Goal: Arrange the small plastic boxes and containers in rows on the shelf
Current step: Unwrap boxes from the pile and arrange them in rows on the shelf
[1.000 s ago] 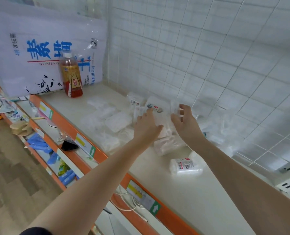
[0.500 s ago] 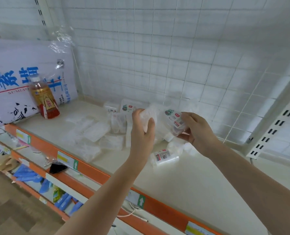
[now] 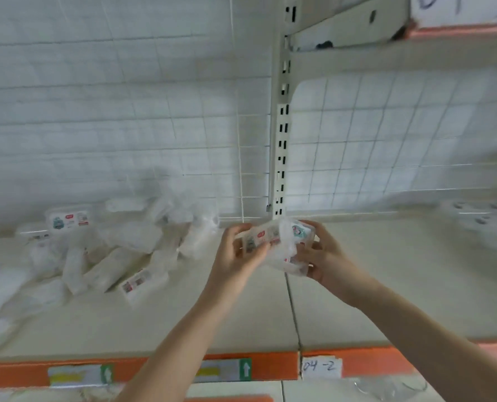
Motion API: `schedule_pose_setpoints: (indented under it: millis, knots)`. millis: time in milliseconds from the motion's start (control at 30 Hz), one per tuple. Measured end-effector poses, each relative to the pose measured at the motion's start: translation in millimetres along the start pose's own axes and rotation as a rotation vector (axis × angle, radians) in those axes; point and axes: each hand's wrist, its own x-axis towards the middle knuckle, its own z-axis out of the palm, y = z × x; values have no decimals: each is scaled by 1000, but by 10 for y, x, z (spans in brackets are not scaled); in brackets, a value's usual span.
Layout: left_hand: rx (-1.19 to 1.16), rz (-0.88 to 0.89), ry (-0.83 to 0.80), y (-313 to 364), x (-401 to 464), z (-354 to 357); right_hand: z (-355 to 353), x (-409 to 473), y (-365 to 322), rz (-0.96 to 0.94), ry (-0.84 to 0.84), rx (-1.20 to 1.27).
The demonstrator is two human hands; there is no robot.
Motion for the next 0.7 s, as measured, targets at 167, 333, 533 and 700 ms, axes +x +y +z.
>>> schedule_pose_setpoints:
  millis: [167, 333, 533, 700]
  knots:
    - [29, 25, -65, -103, 11, 672, -751, -438, -74, -67, 264, -94]
    - [-16, -72, -96, -283, 1, 1353, -1467, -765, -155, -147, 475, -148]
    - [-98, -142, -156, -422, -11, 2115, -2165, -1214, -189, -166, 582, -197]
    - [-114, -144, -198, -526, -85, 2686, -2634, -1563, -206, -241, 660, -273]
